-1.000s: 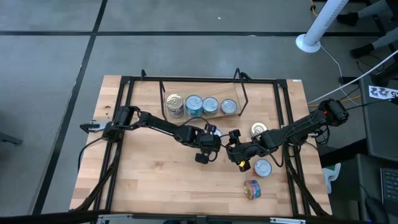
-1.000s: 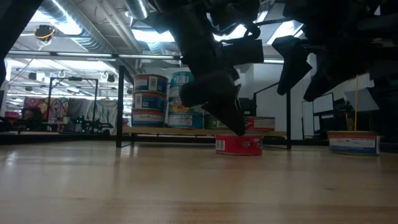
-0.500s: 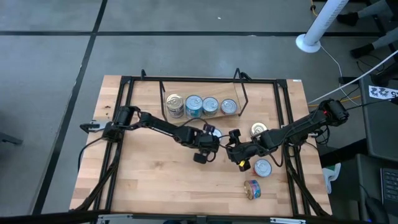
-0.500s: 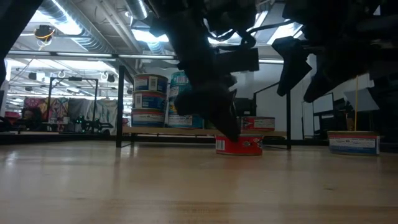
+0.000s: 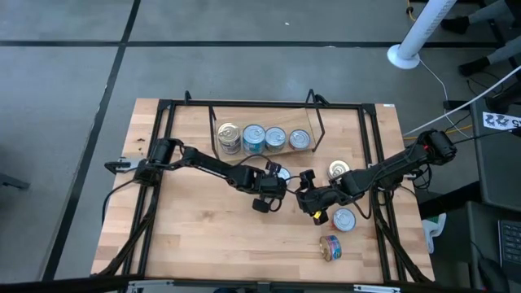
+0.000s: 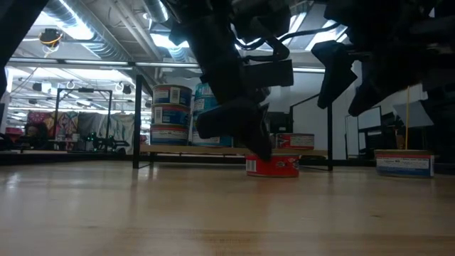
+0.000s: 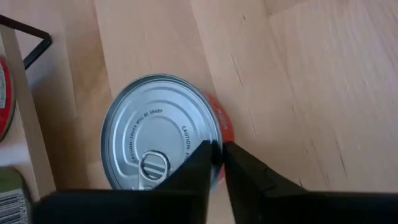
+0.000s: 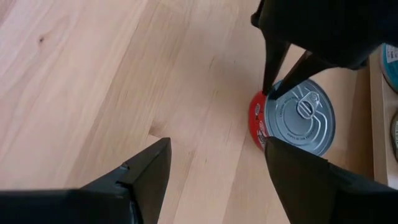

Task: Stack canned seafood by type on shelf
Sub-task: Stack the top red tuna can on top of the other red tuna can on the shelf

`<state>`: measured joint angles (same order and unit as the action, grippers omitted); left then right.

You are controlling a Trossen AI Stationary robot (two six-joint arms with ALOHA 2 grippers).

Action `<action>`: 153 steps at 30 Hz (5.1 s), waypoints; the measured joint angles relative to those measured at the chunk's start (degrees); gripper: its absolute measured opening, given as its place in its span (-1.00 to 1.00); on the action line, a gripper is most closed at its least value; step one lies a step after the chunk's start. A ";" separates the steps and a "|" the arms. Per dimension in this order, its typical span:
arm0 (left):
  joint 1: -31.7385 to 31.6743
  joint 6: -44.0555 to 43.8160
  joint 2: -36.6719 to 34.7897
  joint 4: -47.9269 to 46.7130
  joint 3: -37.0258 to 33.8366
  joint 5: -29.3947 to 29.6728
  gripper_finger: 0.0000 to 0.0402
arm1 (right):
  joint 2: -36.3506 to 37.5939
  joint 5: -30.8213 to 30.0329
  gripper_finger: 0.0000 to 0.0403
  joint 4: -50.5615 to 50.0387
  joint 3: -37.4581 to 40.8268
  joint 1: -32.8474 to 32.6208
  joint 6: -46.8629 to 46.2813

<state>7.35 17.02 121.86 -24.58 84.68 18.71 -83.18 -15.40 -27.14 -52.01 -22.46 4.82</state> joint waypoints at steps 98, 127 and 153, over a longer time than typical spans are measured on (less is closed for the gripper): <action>-2.62 -15.61 -24.41 -10.64 3.23 -14.88 -0.33 | -1.31 -32.67 -0.31 -2.57 -0.59 5.70 18.28; -2.62 -15.61 -25.05 -11.02 3.21 -14.65 -0.35 | -1.27 -25.49 -0.31 -4.89 -0.66 27.08 22.77; -2.47 -15.78 -24.98 -10.97 3.17 -14.65 -0.35 | -1.31 -20.78 -0.30 0.89 -0.63 34.17 27.63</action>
<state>4.89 1.23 96.88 -35.55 87.86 4.05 -84.49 -36.18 -26.24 -52.64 11.70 32.45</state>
